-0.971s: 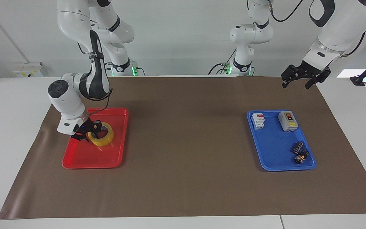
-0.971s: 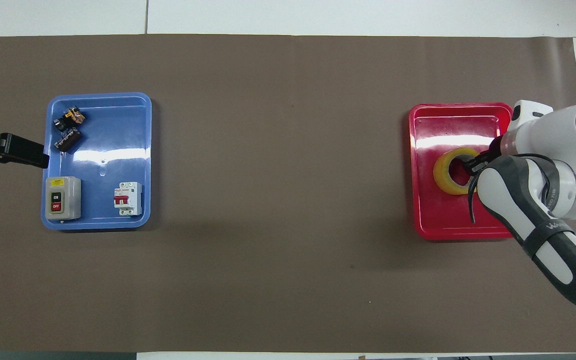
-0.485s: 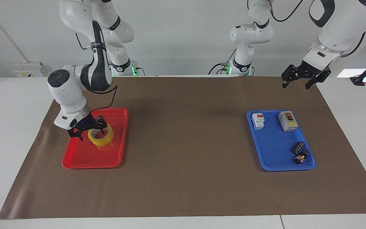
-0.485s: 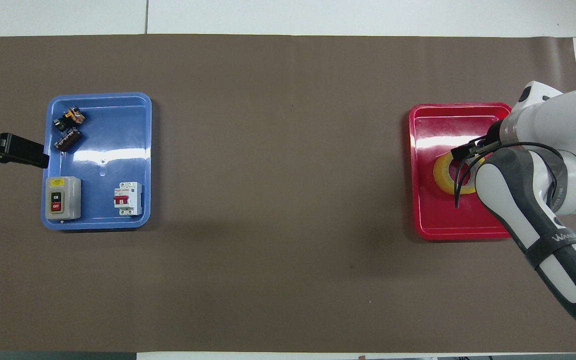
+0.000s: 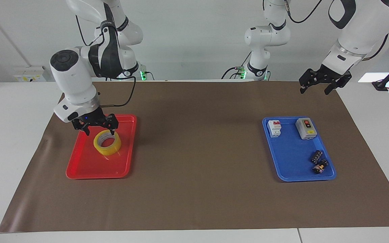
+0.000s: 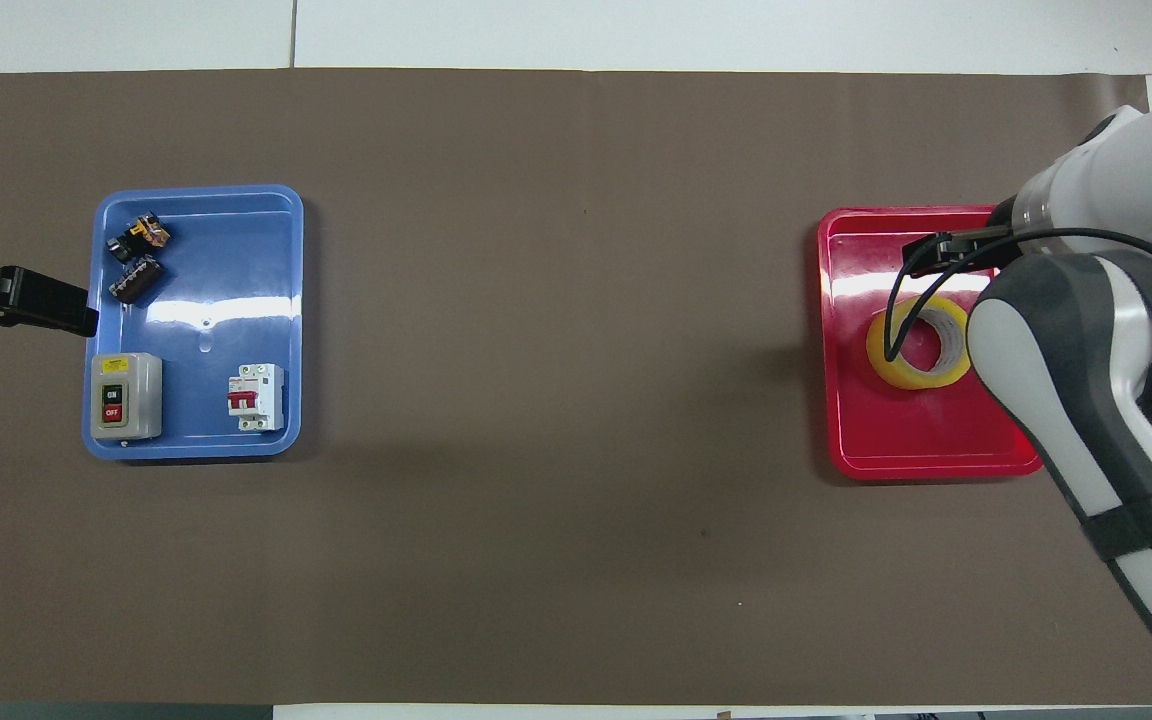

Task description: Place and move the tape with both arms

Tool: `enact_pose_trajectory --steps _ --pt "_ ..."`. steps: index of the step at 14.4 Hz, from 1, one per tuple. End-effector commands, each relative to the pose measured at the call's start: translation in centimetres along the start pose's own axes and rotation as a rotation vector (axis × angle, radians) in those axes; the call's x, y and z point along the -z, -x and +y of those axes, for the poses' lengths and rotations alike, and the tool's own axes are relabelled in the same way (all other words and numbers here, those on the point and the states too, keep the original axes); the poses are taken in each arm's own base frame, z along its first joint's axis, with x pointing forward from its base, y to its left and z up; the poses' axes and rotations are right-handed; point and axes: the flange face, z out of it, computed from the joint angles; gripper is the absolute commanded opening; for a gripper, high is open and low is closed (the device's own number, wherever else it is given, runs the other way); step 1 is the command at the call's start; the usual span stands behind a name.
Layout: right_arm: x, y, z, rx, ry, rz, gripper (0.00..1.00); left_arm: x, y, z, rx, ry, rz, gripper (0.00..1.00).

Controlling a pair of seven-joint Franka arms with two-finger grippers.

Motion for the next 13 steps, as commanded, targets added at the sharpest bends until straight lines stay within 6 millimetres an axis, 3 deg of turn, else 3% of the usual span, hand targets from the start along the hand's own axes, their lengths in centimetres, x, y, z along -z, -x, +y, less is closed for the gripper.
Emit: enact_pose_trajectory --steps 1,3,7,13 --pt "5.7 0.7 1.2 -0.056 -0.006 -0.003 1.0 0.4 0.6 -0.3 0.003 -0.013 -0.006 1.0" --pt "8.4 2.5 3.1 -0.104 -0.053 -0.017 1.0 0.4 0.6 -0.3 0.003 -0.013 -0.006 1.0" --pt "11.1 4.5 6.2 -0.163 -0.064 -0.036 1.0 0.4 0.6 -0.3 0.003 -0.013 -0.006 1.0" --pt "13.1 5.2 5.7 -0.147 -0.044 -0.084 1.0 0.4 0.6 -0.3 0.003 -0.013 -0.007 1.0"
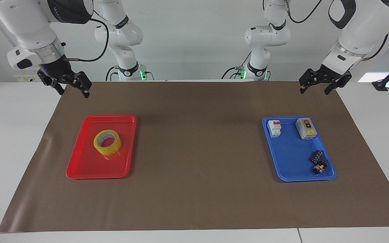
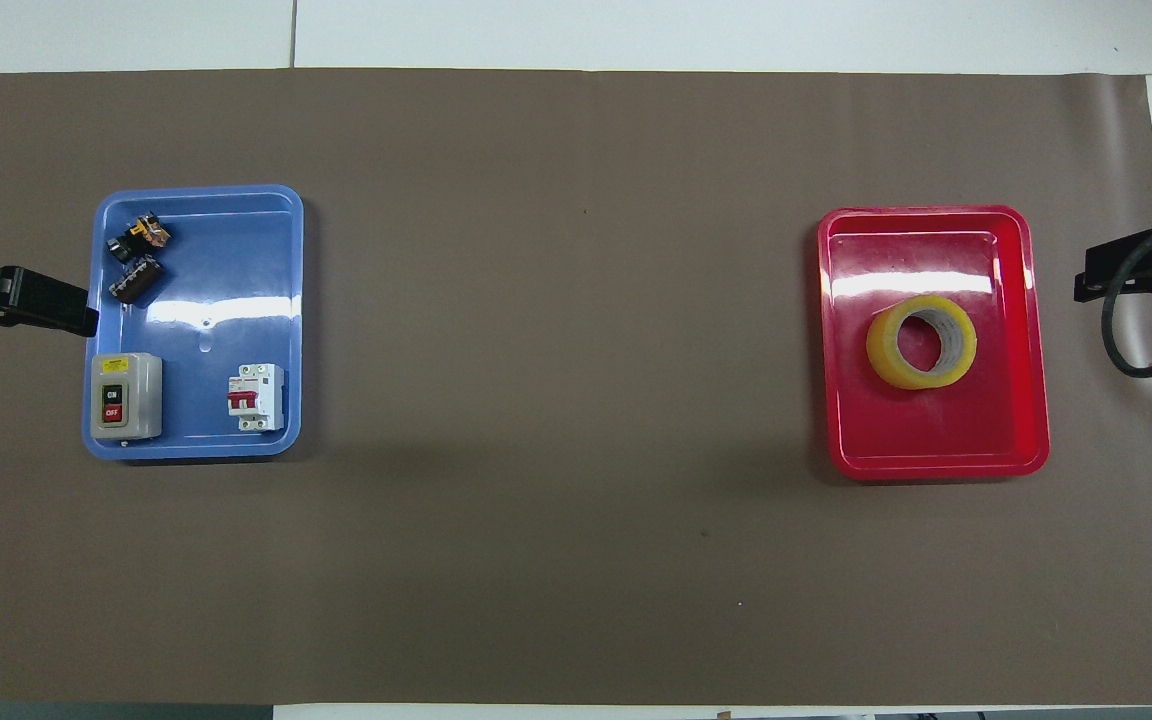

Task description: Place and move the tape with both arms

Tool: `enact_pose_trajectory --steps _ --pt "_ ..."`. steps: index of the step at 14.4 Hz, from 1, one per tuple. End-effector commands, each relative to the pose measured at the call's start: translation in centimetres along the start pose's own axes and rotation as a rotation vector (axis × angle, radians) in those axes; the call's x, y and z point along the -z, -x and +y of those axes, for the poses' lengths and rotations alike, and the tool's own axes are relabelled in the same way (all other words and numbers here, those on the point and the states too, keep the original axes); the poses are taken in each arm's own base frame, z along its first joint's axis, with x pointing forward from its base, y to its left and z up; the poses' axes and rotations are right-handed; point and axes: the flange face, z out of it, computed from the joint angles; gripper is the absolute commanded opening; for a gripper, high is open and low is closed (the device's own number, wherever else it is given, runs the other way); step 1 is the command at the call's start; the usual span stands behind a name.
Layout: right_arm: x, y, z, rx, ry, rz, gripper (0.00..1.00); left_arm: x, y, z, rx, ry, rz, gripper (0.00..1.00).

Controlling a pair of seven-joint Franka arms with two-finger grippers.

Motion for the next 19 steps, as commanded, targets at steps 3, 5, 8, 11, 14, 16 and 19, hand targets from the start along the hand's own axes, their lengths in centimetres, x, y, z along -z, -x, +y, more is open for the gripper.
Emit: enact_pose_trajectory --steps 3,5,8,11,14,16,19 --pt "1.3 0.2 -0.9 0.004 -0.005 -0.019 1.0 0.4 0.6 -0.3 0.003 -0.013 -0.006 1.0" --pt "1.8 0.5 -1.9 0.02 0.008 -0.02 1.0 0.4 0.6 -0.3 0.003 -0.013 -0.006 1.0" --pt "3.8 0.0 -3.7 0.053 0.062 -0.018 1.0 0.4 0.6 -0.3 0.003 -0.013 -0.006 1.0" --pt "3.0 -0.1 -3.5 0.052 0.069 -0.012 1.0 0.4 0.6 -0.3 0.003 -0.013 -0.006 1.0" --pt "2.5 0.1 -3.7 0.067 0.064 -0.001 1.0 0.4 0.6 -0.3 0.003 -0.013 -0.006 1.0" --pt "2.5 0.1 -3.8 0.07 0.064 -0.002 1.0 0.4 0.6 -0.3 0.003 -0.013 -0.006 1.0" --pt "2.4 0.2 -3.7 0.067 0.057 -0.006 1.0 0.4 0.6 -0.3 0.003 -0.013 -0.006 1.0"
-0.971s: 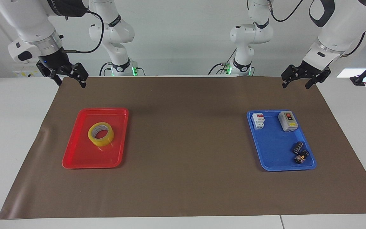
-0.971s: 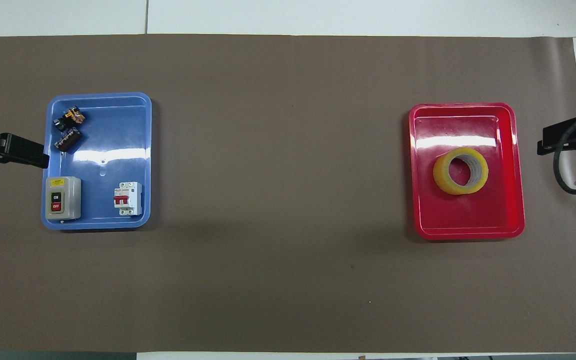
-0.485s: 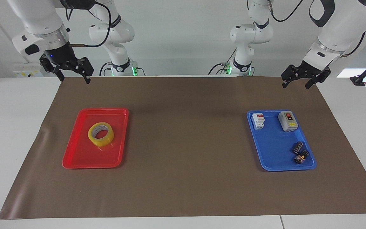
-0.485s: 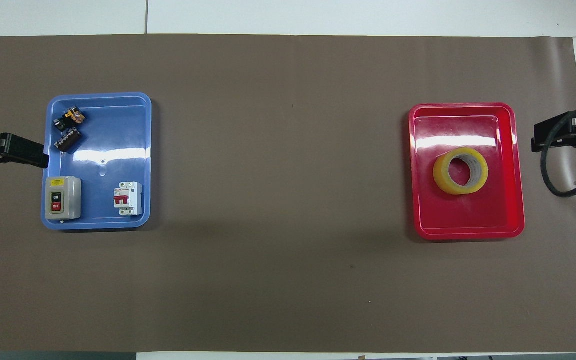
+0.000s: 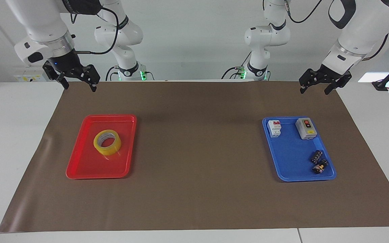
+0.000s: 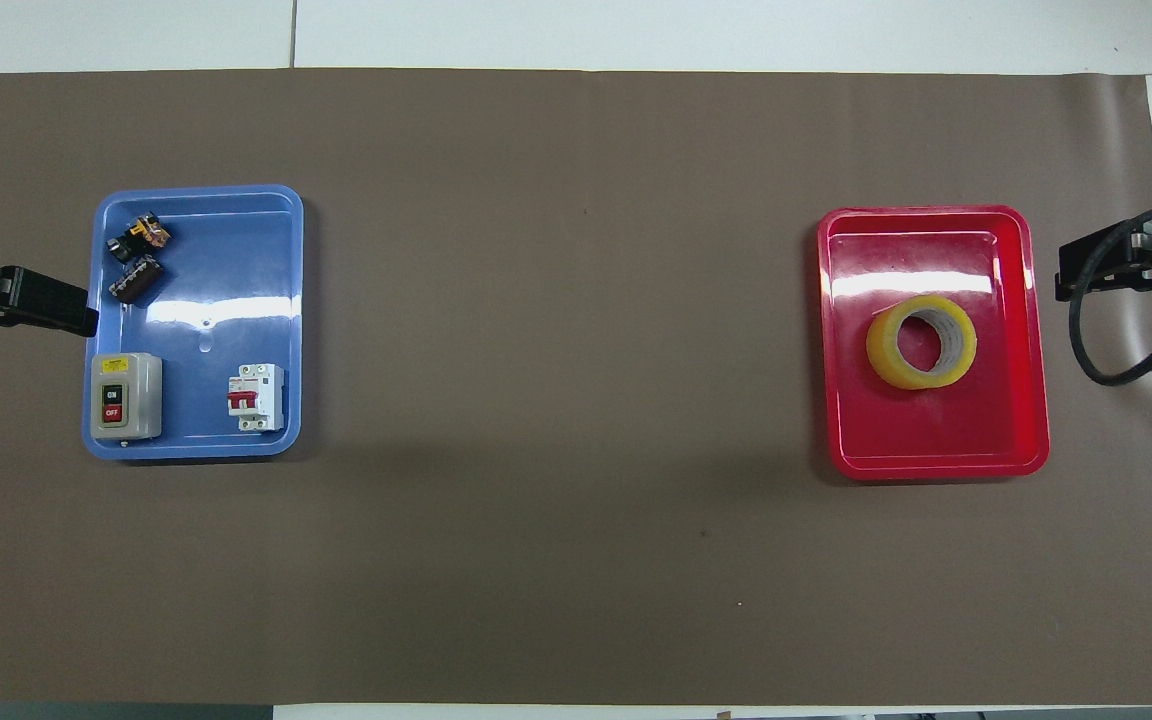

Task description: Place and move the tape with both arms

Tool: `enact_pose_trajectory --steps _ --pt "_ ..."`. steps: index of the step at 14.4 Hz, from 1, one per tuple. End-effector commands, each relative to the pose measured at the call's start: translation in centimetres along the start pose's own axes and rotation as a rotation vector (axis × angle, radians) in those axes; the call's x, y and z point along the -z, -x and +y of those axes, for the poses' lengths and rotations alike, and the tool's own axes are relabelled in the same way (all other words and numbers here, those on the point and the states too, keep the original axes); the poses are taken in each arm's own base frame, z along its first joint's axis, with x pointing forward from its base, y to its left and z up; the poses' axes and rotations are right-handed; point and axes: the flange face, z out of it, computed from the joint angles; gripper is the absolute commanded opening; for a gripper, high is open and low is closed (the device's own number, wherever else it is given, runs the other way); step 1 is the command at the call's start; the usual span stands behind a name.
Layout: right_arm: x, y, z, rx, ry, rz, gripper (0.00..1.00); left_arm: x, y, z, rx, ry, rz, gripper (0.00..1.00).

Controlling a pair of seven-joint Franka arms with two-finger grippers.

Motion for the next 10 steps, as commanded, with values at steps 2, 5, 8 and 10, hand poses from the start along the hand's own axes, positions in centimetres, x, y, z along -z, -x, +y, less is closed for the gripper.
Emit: enact_pose_trajectory --steps 2,5,8,10 --pt "-0.13 0.17 -0.12 0.002 0.004 0.006 1.0 0.44 0.64 -0.28 0.003 -0.013 -0.006 1.0" --pt "-0.02 0.2 -0.05 0.001 -0.005 0.005 1.0 0.44 0.64 -0.28 0.003 -0.013 -0.006 1.0" --pt "-0.13 0.15 0.07 0.011 -0.008 0.001 1.0 0.44 0.64 -0.28 0.003 -0.013 -0.006 1.0" --pt "0.02 0.24 0.06 0.011 -0.01 -0.002 1.0 0.44 0.64 -0.28 0.003 -0.013 -0.006 1.0"
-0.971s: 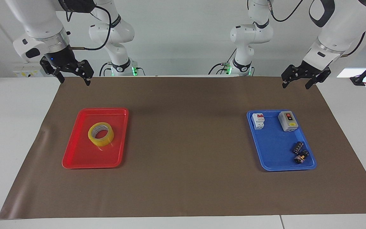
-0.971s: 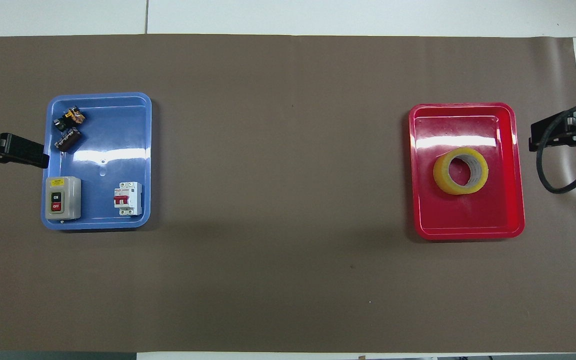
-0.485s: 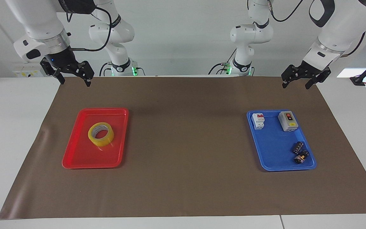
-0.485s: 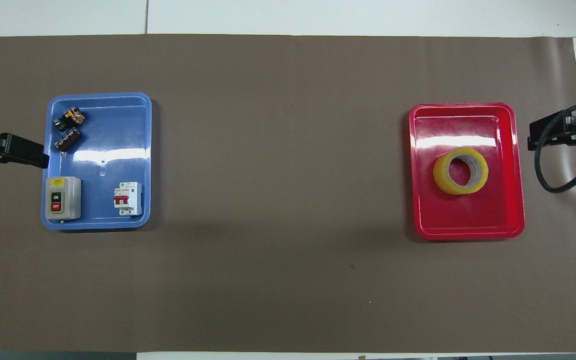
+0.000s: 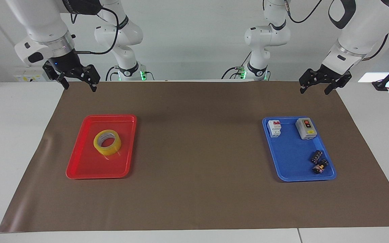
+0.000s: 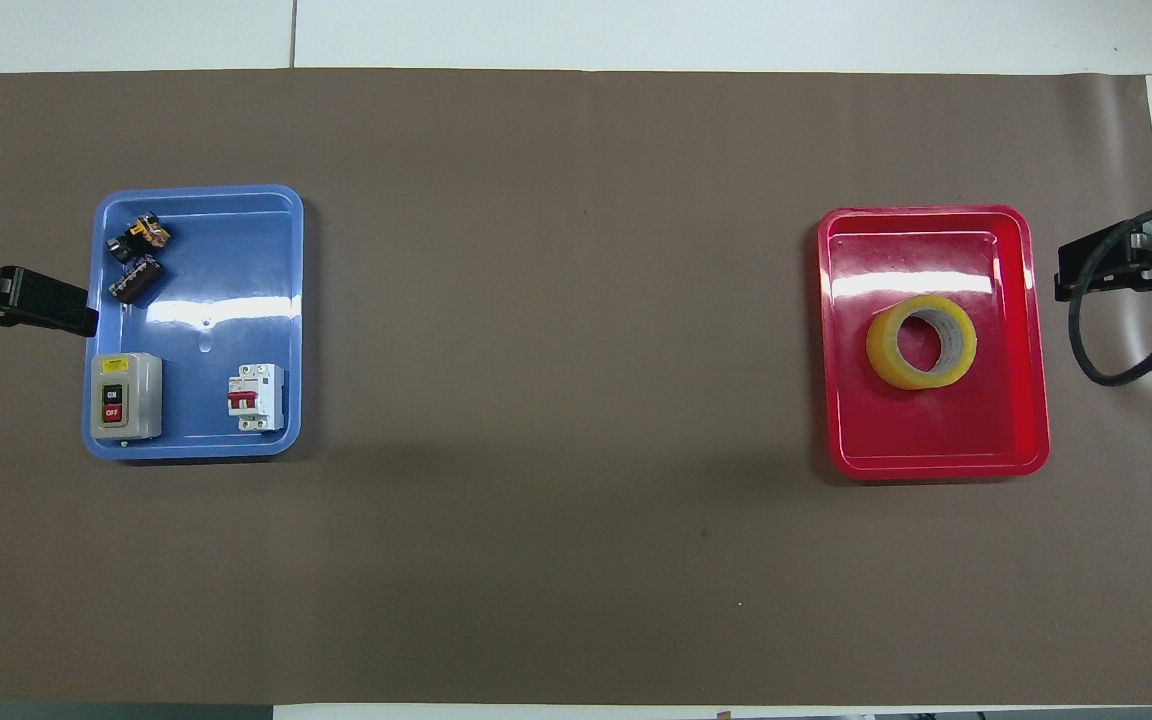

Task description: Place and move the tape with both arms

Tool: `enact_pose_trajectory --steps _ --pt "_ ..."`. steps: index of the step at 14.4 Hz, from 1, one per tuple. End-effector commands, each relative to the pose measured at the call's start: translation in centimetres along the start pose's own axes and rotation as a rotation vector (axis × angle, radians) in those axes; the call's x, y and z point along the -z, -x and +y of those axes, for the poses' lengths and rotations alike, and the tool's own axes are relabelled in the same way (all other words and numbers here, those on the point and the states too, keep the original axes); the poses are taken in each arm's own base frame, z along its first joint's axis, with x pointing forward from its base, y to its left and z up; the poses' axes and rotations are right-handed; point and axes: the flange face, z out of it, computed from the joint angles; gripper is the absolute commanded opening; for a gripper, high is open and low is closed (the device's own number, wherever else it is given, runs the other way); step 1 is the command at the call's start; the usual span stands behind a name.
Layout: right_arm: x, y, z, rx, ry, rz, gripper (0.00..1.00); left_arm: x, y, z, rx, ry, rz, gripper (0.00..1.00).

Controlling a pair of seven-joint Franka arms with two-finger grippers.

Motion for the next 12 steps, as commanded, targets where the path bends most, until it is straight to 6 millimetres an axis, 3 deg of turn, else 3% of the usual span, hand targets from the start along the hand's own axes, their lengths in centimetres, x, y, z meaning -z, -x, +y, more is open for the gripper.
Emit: enact_pose_trajectory --steps 1,12 --pt "0.08 0.27 0.08 0.009 -0.011 -0.003 1.0 0.37 0.59 -0.28 0.003 -0.013 -0.007 1.0" --pt "0.19 0.13 -0.3 0.008 -0.028 -0.002 1.0 0.44 0.64 -0.28 0.003 -0.013 -0.006 1.0"
